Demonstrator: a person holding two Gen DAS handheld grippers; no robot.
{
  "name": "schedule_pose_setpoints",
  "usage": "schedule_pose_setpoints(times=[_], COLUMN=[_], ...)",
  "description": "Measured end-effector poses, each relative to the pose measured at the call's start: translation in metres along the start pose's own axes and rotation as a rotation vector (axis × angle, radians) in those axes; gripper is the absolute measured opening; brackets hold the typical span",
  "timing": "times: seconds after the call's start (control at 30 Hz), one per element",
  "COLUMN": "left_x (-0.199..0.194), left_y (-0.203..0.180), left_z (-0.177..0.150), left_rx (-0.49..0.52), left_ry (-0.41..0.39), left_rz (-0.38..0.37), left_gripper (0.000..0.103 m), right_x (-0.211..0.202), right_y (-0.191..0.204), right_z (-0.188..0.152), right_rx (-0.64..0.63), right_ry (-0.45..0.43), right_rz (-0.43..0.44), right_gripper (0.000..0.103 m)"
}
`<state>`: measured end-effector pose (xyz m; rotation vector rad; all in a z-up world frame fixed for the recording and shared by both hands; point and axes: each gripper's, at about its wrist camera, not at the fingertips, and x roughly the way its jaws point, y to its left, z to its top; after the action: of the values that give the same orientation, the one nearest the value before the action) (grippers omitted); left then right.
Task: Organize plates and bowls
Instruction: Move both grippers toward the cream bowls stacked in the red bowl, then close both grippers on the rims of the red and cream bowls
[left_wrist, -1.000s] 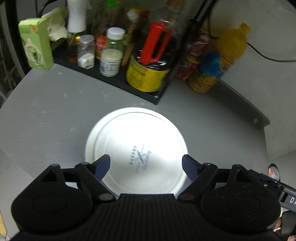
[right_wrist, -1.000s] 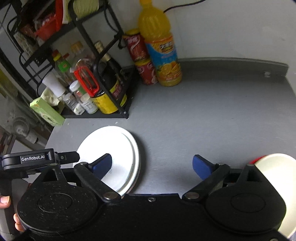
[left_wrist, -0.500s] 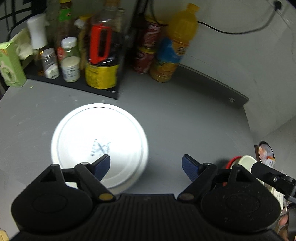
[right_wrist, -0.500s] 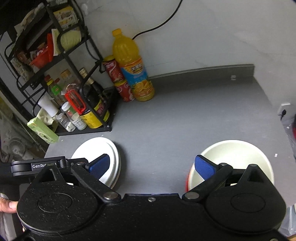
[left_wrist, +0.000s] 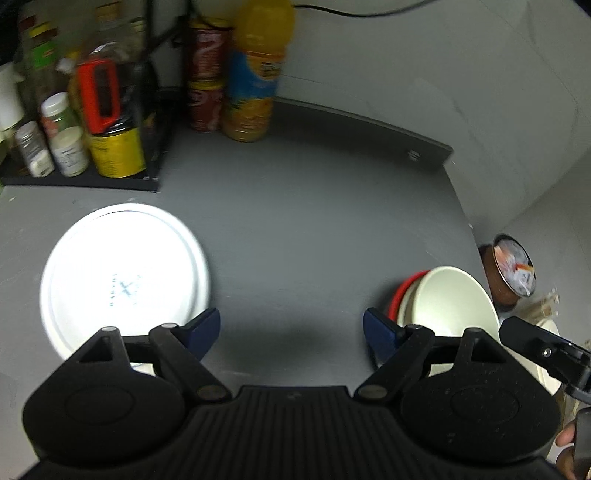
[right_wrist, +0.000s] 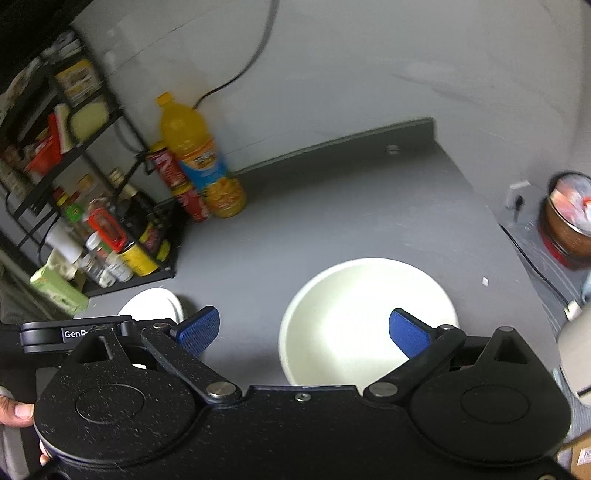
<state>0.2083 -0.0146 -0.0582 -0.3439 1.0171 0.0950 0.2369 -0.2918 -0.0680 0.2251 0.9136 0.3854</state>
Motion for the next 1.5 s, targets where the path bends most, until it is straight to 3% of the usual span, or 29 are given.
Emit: schedule_pose_setpoints(times=[0.5, 0.9, 1.03, 1.1, 1.2, 1.37, 1.5], left_x=[0.054, 0.105, 0.119, 0.128, 0.136, 0.146, 0.147], left_y=[-0.078, -0.092, -0.093, -0.089, -0.088, -0.087, -0.088], left_z=[-0.004, 0.004, 0.005, 0.005, 0.004, 0.005, 0.007], left_rx=[0.129, 0.116, 0.124, 0.082, 0.082, 0.068, 0.083], left_ry=[0.115, 0.248, 0.296, 0.343, 0.362, 0.398, 0.4], left_rz=[-0.082, -0.119, -0.124, -0.146, -0.13, -0.147, -0.151], left_gripper=[0.083, 0.079, 0.061, 0.042, 0.026, 0.025, 0.024], right_x=[0.001, 0.031, 0.05, 0.058, 0.07, 0.079, 0.079], right_y=[-0.082, -0.117, -0.123, -0.125, -0.13, -0.134, -0.123], right_z=[-0.025, -0.03, -0.034, -0.035, -0.039, -0.044, -0.04], right_rx=[0.155, 0.305, 0.349, 0.369, 0.401, 0.45, 0.374], right_ry=[0.033, 0.11, 0.175, 0.208, 0.244, 0.276, 0.295], right_rz=[-0.12, -0.09, -0.086, -0.09, -0.081, -0.027, -0.038], right_gripper=[0.099, 0.094, 0.08, 0.073, 0.063, 0.042, 0.034])
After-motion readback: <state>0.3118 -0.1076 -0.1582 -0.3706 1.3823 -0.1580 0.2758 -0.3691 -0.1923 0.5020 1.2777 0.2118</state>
